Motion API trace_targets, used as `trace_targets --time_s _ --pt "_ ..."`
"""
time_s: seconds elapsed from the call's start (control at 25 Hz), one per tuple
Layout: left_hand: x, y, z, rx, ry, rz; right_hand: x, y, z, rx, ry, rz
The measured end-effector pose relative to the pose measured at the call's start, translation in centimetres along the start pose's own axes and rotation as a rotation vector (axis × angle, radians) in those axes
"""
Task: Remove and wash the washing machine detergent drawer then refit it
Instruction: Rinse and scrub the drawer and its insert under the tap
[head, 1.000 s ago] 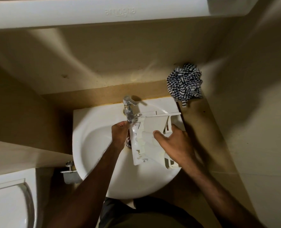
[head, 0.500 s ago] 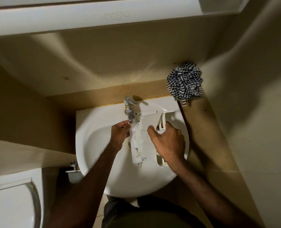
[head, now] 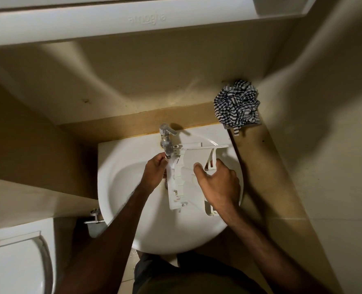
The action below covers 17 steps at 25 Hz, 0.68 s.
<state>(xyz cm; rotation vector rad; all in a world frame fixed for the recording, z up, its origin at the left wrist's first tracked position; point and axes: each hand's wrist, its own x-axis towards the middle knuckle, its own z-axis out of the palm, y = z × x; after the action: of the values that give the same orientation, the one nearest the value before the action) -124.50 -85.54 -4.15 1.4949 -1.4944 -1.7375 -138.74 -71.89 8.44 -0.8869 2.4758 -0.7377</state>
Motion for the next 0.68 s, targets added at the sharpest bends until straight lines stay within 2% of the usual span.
trace_targets --time_s 0.12,0.32,0.44,0.56,0.68 --pt "-0.8 -0.9 0.2 0.044 0.003 0.042 -0.2 0.1 0.2 0.029 0.001 0.008" --pt "-1.2 -0.8 0.7 0.043 0.117 -0.078 0.5 0.0 0.1 0.107 0.007 0.048" --pt "-1.3 -0.9 0.8 0.037 0.099 -0.114 0.6 0.2 0.0 0.134 0.015 0.061" --pt "-1.6 -0.8 1.3 -0.067 0.039 -0.151 0.6 0.3 0.0 0.138 0.053 0.071" --pt "-2.0 -0.9 1.7 -0.179 0.006 -0.278 0.4 0.3 0.0 0.153 0.086 0.073"
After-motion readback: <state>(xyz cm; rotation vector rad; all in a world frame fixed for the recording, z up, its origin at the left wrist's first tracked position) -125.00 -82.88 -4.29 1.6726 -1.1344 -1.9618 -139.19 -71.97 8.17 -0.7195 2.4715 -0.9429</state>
